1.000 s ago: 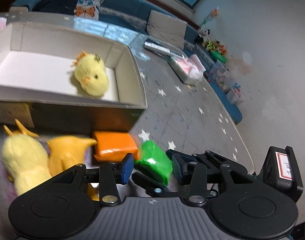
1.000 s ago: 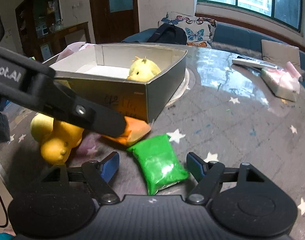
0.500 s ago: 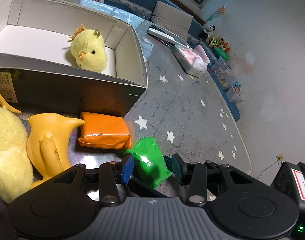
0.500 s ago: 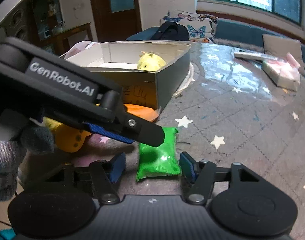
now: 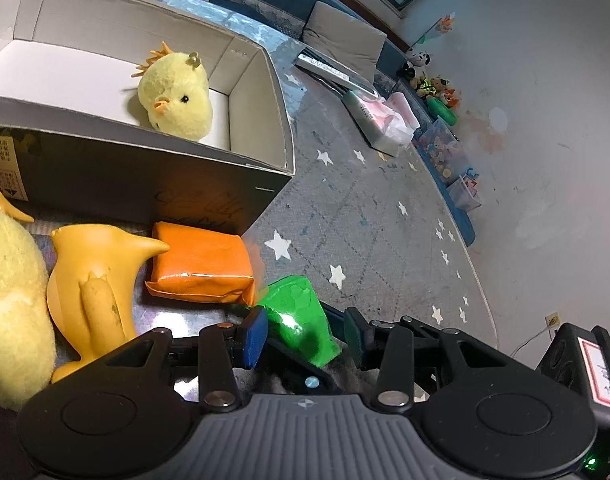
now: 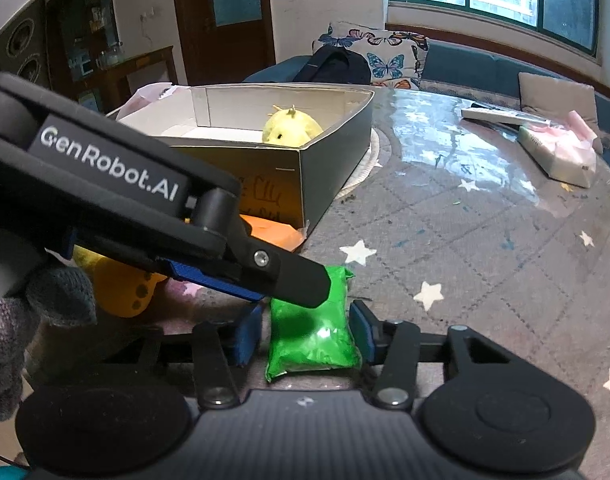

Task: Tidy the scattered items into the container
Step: 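Move the right gripper to the green clay packet and close it, then lift the green packet into the box beside the chick and release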

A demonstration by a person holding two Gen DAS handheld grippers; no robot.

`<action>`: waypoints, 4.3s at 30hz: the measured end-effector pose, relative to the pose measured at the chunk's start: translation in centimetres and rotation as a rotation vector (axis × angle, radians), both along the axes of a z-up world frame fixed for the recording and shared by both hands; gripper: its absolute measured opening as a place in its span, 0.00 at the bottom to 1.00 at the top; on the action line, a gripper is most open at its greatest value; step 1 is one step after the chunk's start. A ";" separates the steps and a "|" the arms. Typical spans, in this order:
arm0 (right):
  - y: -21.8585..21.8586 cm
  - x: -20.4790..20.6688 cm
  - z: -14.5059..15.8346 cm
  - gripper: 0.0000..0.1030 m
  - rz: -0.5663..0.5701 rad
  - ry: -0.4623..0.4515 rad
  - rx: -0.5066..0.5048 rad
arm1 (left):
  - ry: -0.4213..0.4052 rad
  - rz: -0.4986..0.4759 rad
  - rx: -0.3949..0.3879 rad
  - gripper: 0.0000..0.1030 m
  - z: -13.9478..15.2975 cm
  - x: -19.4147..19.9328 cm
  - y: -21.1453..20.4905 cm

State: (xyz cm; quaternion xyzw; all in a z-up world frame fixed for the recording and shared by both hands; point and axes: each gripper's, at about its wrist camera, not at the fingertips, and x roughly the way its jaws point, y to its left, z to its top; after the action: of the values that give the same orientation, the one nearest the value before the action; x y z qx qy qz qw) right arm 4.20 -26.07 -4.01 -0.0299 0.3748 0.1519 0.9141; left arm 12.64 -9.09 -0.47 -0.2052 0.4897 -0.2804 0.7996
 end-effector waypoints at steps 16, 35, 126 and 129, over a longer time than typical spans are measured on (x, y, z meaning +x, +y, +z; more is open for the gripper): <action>-0.4 -0.7 -0.1 0.38 -0.033 -0.006 0.012 | -0.020 -0.028 0.080 0.36 -0.7 -0.5 -1.6; -0.1 -1.0 3.6 0.36 -0.048 -0.123 0.030 | -0.158 0.002 0.054 0.31 4.5 -1.1 -0.5; 3.5 5.6 5.1 0.46 0.023 -0.245 0.083 | -0.229 0.152 0.184 0.30 5.6 4.9 6.5; 3.7 4.5 5.3 0.48 0.040 -0.241 0.100 | -0.253 0.151 0.192 0.30 5.6 3.8 6.9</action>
State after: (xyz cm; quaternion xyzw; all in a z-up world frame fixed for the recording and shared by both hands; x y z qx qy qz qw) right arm 8.68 -22.35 1.28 -0.0098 0.2536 0.1840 0.9496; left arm 16.41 -2.21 5.16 -0.1272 0.3930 -0.1949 0.8896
